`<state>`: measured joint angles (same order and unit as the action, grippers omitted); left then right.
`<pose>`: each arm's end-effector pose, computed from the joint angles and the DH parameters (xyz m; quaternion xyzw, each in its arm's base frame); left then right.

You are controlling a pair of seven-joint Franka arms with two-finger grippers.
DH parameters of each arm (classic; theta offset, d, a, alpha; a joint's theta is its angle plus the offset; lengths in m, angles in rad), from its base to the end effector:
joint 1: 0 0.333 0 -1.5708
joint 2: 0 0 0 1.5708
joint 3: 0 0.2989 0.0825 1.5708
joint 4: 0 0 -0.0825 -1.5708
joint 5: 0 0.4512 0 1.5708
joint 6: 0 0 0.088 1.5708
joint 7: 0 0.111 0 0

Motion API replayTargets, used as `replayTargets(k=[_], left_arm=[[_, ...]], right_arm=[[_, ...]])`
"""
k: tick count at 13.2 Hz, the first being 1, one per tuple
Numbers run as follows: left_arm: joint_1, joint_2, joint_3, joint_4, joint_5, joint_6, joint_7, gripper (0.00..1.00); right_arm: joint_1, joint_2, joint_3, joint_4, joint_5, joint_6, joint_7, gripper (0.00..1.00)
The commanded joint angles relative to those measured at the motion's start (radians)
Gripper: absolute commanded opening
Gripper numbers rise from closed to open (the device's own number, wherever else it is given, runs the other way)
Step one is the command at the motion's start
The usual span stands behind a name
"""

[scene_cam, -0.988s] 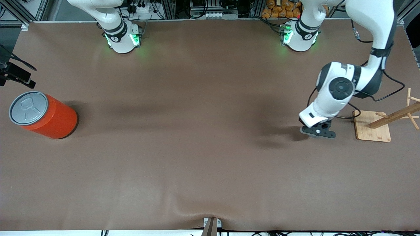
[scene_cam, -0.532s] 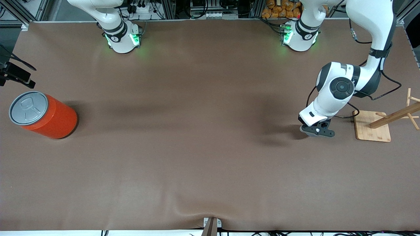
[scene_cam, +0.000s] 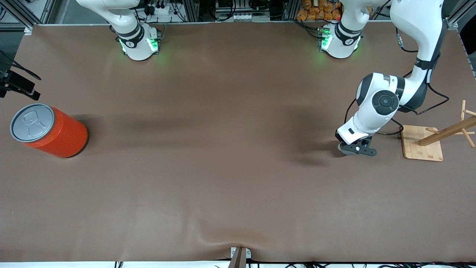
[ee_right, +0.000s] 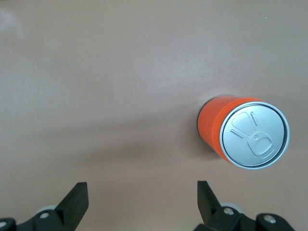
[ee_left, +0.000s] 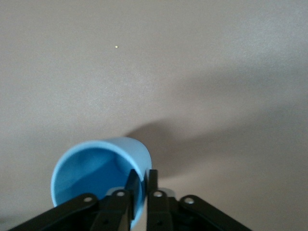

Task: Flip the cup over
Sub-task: 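Lower the upright cup onto the table beside the wooden stand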

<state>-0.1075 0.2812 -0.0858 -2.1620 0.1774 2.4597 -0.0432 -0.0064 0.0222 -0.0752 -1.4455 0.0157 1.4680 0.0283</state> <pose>0.5940 -0.1172 0.1959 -0.9890 0.1411 -0.0146 0.0432 0.6156 -0.0479 0.6476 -0.9985 0.0541 -0.0004 0.0070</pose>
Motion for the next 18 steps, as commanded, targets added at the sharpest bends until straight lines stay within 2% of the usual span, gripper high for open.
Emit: replayTargets(k=[1,5,7,11,13,18], left_arm=[[0.002,-0.013,-0.005,-0.001,-0.012,0.008,0.008,1.0],[0.002,-0.046,-0.018,0.013,-0.013,-0.03,0.019,1.0],[0.002,-0.056,-0.038,0.106,-0.013,-0.155,0.017,1.0],[-0.005,-0.024,-0.038,0.397,-0.102,-0.44,0.016,1.0],[0.0,-0.022,-0.038,0.459,-0.113,-0.493,0.016,1.0],[0.005,-0.025,-0.025,0.536,-0.115,-0.536,0.014,1.0]], right_arm=[[-0.007,0.005,0.005,0.017,-0.007,-0.015,0.013,1.0],[-0.007,0.005,0.005,0.017,-0.007,-0.015,0.013,1.0],[-0.007,0.005,0.005,0.017,-0.007,-0.015,0.013,1.0],[-0.007,0.005,0.005,0.016,-0.007,-0.015,0.013,1.0],[-0.009,0.007,0.005,0.016,-0.007,-0.015,0.013,1.0],[-0.009,0.007,0.003,0.013,-0.007,-0.015,0.013,1.0]])
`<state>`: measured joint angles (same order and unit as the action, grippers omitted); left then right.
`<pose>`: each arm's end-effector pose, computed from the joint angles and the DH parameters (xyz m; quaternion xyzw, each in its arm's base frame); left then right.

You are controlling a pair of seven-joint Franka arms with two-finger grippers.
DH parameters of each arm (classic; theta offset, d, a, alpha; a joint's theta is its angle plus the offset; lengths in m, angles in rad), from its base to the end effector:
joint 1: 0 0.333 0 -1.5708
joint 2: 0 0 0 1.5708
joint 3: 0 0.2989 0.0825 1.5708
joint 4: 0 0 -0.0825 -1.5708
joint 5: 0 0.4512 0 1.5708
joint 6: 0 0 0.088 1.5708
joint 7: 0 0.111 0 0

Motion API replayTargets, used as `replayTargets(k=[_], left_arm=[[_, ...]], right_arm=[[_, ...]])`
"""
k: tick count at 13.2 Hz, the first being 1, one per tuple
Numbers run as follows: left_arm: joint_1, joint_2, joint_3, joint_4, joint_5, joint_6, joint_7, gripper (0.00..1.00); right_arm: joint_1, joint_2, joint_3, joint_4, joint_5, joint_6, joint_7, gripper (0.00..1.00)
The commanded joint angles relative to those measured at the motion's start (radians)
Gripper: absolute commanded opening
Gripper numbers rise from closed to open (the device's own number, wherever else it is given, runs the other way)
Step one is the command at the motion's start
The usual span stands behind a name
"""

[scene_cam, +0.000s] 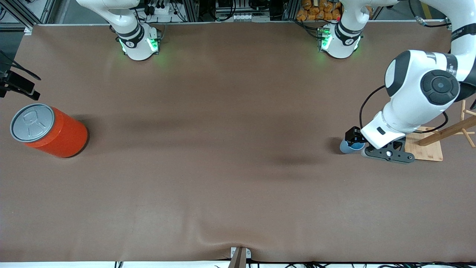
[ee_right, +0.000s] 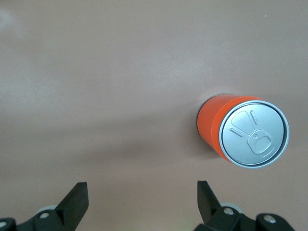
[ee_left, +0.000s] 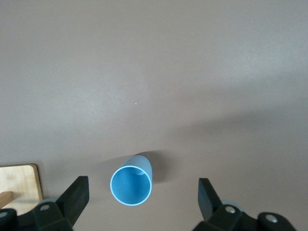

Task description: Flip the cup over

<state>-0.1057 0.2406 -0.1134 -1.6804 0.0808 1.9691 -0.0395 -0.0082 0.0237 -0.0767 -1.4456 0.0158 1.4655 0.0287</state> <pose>0.6822 -0.1415 0.4207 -0.9941 0.1024 -0.0278 0.0208 0.6156 -0.0499 0.6464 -0.9984 0.0559 0.0017 0.0070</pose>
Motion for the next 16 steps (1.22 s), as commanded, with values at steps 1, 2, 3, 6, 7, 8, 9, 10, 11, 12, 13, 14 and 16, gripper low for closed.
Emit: replayTargets(k=[1,2,3,6,7,8,9,10,11,12,13,14,16], left_arm=[[0.003,0.016,0.006,0.06,-0.016,-0.047,0.01,1.0],[0.003,0.014,0.008,0.068,-0.016,-0.047,0.01,1.0],[0.003,0.011,0.014,0.07,-0.016,-0.049,0.01,1.0],[0.046,0.009,0.0,0.074,-0.018,-0.049,0.012,1.0],[0.054,0.008,-0.011,0.074,-0.018,-0.049,0.012,1.0],[0.061,0.005,-0.014,0.076,-0.018,-0.049,0.012,1.0],[0.072,-0.004,-0.019,0.076,-0.018,-0.049,0.01,1.0],[0.074,-0.027,-0.019,0.076,-0.019,-0.053,0.01,1.0],[0.074,-0.052,-0.017,0.079,-0.019,-0.079,0.01,1.0],[0.075,-0.075,-0.011,0.096,-0.019,-0.123,0.01,1.0],[0.072,-0.101,0.007,0.105,-0.021,-0.18,0.013,1.0],[0.061,-0.137,0.049,0.105,-0.024,-0.228,0.026,1.0],[0.048,-0.2,0.133,0.103,-0.088,-0.307,0.097,1.0]], right_arm=[[-0.009,0.005,0.005,0.013,-0.007,-0.013,0.013,1.0],[-0.009,0.005,0.005,0.013,-0.007,-0.013,0.013,1.0],[-0.009,0.005,0.005,0.013,-0.007,-0.013,0.013,1.0],[-0.009,0.005,0.003,0.013,-0.007,-0.013,0.013,1.0],[-0.009,0.005,0.003,0.013,-0.007,-0.013,0.013,1.0],[-0.009,0.005,0.003,0.013,-0.007,-0.013,0.013,1.0],[-0.009,0.005,0.003,0.011,-0.007,-0.013,0.013,1.0],[-0.009,0.005,0.003,0.013,-0.007,-0.013,0.013,1.0],[-0.009,0.005,0.003,0.011,-0.007,-0.013,0.013,1.0],[-0.009,0.005,0.003,0.011,-0.007,-0.013,0.013,1.0],[-0.009,0.005,0.003,0.013,-0.007,-0.013,0.013,1.0],[-0.009,0.005,0.003,0.011,-0.007,-0.013,0.013,1.0],[-0.009,0.005,0.003,0.011,-0.007,-0.013,0.013,1.0]])
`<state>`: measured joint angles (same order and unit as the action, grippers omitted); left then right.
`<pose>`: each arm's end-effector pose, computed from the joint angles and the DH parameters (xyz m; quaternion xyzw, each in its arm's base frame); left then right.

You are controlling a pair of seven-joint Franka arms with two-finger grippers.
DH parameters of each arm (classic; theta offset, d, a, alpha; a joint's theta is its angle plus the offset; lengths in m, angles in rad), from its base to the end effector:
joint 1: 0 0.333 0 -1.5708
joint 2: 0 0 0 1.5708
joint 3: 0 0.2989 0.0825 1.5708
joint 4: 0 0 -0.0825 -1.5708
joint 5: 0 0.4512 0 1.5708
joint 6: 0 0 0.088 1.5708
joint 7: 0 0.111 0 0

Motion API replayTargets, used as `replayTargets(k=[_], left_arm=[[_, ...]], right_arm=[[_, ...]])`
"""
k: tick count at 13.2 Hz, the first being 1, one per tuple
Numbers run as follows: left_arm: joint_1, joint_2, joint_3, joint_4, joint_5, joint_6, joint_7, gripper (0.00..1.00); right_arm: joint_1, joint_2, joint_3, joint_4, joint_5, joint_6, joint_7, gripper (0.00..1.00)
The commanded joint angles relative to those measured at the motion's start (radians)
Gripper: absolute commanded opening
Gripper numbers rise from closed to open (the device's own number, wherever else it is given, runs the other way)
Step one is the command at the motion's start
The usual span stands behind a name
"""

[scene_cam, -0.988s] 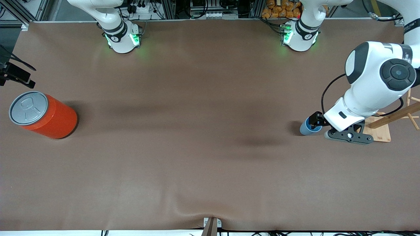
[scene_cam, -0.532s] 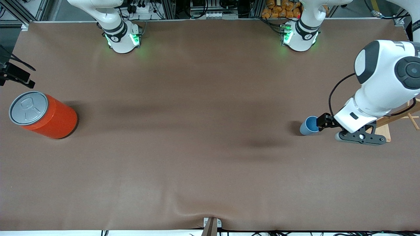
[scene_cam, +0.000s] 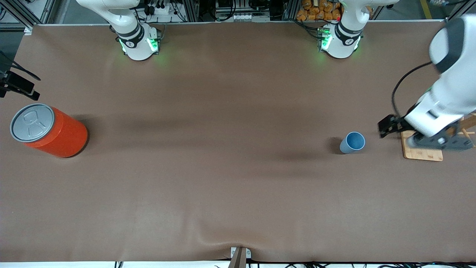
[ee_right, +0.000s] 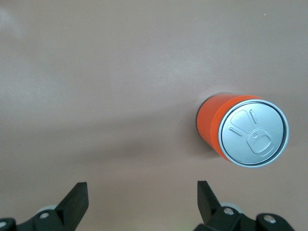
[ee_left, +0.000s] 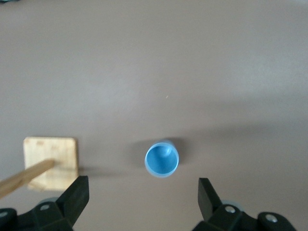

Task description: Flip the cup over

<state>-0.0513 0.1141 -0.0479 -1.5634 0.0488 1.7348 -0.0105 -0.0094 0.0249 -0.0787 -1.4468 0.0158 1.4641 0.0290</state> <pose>0.6649 -0.0601 0.5489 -0.9982 0.0474 -0.0298 0.0199 0.6157 -0.0519 0.6449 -0.9983 0.0577 0.0036 0.0070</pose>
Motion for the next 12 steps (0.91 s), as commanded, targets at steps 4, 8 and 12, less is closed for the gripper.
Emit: replayTargets(k=[4,8,12], left_arm=[[-0.016,-0.183,0.122,-0.02,-0.061,-0.236,0.119,1.0],[-0.022,-0.182,0.115,-0.001,-0.049,-0.265,0.11,1.0],[-0.021,-0.103,0.123,0.097,-0.055,-0.261,0.101,1.0]], right_arm=[[-0.007,0.004,0.005,0.012,-0.007,-0.011,0.012,1.0],[-0.007,0.004,0.005,0.012,-0.007,-0.011,0.012,1.0],[-0.007,0.004,0.005,0.012,-0.007,-0.011,0.012,1.0]])
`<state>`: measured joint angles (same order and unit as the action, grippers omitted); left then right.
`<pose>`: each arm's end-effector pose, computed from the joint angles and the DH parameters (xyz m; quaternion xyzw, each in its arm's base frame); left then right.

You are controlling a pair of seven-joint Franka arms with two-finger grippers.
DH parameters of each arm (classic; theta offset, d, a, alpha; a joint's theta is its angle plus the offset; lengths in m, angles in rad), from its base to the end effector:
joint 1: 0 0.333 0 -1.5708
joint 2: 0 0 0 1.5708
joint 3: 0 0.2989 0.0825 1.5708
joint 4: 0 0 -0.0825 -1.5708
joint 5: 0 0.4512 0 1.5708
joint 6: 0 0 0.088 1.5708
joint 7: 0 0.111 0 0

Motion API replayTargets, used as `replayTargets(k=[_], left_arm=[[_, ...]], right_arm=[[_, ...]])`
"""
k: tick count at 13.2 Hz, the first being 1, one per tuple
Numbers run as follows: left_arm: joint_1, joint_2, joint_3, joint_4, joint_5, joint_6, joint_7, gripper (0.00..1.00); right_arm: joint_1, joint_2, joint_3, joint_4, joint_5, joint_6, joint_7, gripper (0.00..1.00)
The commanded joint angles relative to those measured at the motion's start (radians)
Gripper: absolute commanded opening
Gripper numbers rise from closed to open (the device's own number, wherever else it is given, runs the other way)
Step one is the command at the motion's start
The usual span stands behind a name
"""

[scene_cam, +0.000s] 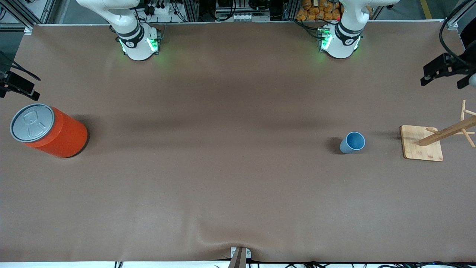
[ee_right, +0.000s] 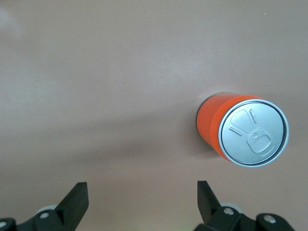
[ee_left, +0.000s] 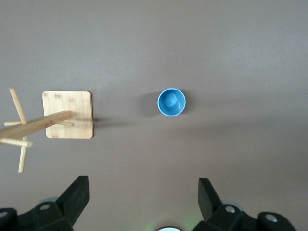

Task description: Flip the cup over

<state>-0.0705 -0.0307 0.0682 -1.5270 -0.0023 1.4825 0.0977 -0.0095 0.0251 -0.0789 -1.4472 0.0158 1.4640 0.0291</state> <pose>0.6036 -0.0010 0.6379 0.9987 -0.0501 -0.0068 0.0025 0.6157 -0.0520 0.6445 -0.9983 0.0579 0.0039 0.0070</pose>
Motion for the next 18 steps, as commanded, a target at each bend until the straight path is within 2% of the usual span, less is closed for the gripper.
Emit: replayTargets(k=[1,18], left_arm=[[-0.003,0.044,0.019,0.073,-0.007,-0.007,-0.007,1.0],[-0.014,0.049,0.001,0.034,-0.001,0.035,-0.107,1.0]], right_arm=[[-0.007,0.004,0.005,0.013,-0.007,-0.011,0.012,1.0],[-0.007,0.004,0.005,0.013,-0.007,-0.013,0.012,1.0]])
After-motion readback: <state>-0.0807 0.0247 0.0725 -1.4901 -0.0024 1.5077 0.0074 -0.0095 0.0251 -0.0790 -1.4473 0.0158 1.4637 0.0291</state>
